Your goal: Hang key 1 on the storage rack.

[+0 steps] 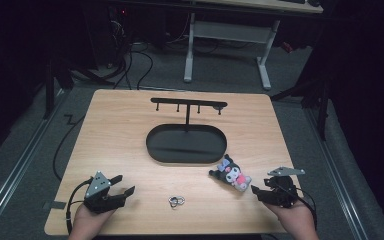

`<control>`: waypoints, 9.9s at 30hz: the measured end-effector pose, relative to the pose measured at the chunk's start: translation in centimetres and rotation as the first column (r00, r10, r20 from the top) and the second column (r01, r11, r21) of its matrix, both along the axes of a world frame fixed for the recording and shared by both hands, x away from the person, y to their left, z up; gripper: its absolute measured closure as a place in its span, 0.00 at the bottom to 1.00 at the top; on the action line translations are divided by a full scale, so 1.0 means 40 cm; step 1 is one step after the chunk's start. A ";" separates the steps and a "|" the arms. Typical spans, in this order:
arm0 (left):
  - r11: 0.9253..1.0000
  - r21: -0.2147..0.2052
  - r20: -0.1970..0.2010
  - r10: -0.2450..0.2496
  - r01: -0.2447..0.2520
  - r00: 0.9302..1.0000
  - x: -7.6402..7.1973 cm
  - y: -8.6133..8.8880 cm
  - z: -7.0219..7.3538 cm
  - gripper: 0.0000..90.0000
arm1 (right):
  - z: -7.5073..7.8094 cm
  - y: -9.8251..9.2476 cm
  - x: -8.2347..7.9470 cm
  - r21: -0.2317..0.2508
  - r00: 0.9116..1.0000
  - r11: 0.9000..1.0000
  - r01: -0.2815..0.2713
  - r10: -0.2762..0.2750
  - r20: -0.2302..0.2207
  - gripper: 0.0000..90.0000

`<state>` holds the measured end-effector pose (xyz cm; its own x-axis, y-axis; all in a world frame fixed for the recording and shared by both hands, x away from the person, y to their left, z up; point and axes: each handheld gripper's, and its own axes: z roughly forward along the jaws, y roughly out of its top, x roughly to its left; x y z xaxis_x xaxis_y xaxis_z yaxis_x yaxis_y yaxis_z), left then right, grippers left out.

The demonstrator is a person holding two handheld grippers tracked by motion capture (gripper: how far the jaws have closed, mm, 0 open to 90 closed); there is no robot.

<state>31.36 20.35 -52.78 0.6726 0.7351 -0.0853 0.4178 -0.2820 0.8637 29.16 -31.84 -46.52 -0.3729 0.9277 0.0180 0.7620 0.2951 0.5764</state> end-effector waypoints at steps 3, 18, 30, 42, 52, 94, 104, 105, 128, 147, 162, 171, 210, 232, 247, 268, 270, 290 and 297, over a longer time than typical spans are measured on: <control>1.000 0.008 0.000 -0.011 0.011 1.000 -0.001 -0.004 0.001 0.40 | 0.013 0.010 0.009 -0.010 0.998 0.999 -0.033 0.032 -0.060 0.44; 0.999 0.028 -0.020 -0.026 0.027 0.999 0.004 -0.010 -0.009 0.40 | 0.044 0.049 0.068 -0.122 0.950 0.979 -0.164 0.124 -0.288 0.34; 0.999 0.034 -0.018 -0.034 0.035 0.999 0.002 -0.013 -0.008 0.40 | 0.029 0.098 0.109 -0.134 0.943 0.964 -0.229 0.186 -0.276 0.26; 0.999 0.035 -0.013 -0.032 0.032 0.999 0.001 -0.011 -0.008 0.40 | -0.025 0.125 0.151 -0.144 0.945 0.962 -0.234 0.189 -0.266 0.24; 0.999 0.038 -0.019 -0.033 0.034 0.999 0.002 -0.013 -0.011 0.40 | -0.046 0.128 0.162 -0.134 0.946 0.963 -0.234 0.194 -0.258 0.26; 0.999 0.025 0.011 -0.021 0.021 1.000 -0.002 -0.010 -0.005 0.39 | -0.026 0.140 0.136 -0.117 0.949 0.962 -0.247 0.216 -0.230 0.54; 1.000 0.017 0.014 -0.023 0.023 1.000 -0.002 -0.008 -0.003 0.39 | 0.027 0.146 0.126 -0.080 0.947 0.965 -0.250 0.226 -0.228 0.54; 1.000 0.018 0.012 -0.025 0.025 1.000 -0.002 -0.009 -0.003 0.39 | 0.033 0.145 0.126 -0.070 0.948 0.967 -0.246 0.225 -0.227 0.54; 0.999 0.026 0.014 -0.040 0.040 0.999 -0.003 -0.011 -0.002 0.39 | 0.173 0.142 0.165 -0.019 0.963 0.979 -0.203 0.196 -0.184 0.54; 0.999 0.021 0.010 -0.036 0.036 0.999 -0.003 -0.010 -0.005 0.39 | 0.251 0.153 0.215 0.001 0.971 0.981 -0.193 0.191 -0.145 0.55; 0.999 0.019 0.014 -0.036 0.036 0.999 -0.005 -0.008 -0.004 0.39 | 0.314 0.154 0.257 0.021 0.980 0.985 -0.169 0.171 -0.104 0.56; 0.999 0.024 0.009 -0.041 0.040 0.999 -0.005 -0.009 -0.004 0.39 | 0.355 0.161 0.269 0.000 0.983 0.987 -0.160 0.159 -0.096 0.56; 0.999 0.028 0.006 -0.045 0.045 0.999 -0.003 -0.010 -0.008 0.39 | 0.378 0.188 0.379 -0.093 0.986 0.991 -0.098 0.084 -0.143 0.55; 0.998 0.035 -0.002 -0.054 0.054 0.999 -0.003 -0.012 -0.010 0.39 | 0.304 0.169 0.382 -0.079 0.988 0.994 -0.071 0.059 -0.143 0.54; 0.998 0.042 -0.006 -0.056 0.057 0.998 -0.002 -0.015 -0.012 0.39 | 0.275 0.144 0.373 -0.058 0.981 0.995 -0.075 0.063 -0.184 0.54; 0.997 0.048 -0.002 -0.054 0.054 0.999 -0.003 -0.015 -0.010 0.39 | 0.133 0.187 0.372 0.007 0.983 0.997 -0.071 0.071 -0.171 0.38; 0.997 0.050 -0.001 -0.053 0.053 0.999 -0.003 -0.015 -0.008 0.40 | 0.133 0.186 0.339 -0.007 0.989 0.996 -0.086 0.084 -0.123 0.39; 0.989 0.078 -0.058 -0.123 0.127 0.991 -0.030 -0.102 0.002 0.43 | -0.113 0.151 0.009 0.132 0.950 0.987 -0.090 0.045 0.308 0.52; 0.978 0.126 -0.072 -0.158 0.167 0.985 -0.055 -0.165 0.010 0.65 | -0.102 0.129 -0.007 0.148 0.951 0.985 -0.093 0.044 0.306 0.60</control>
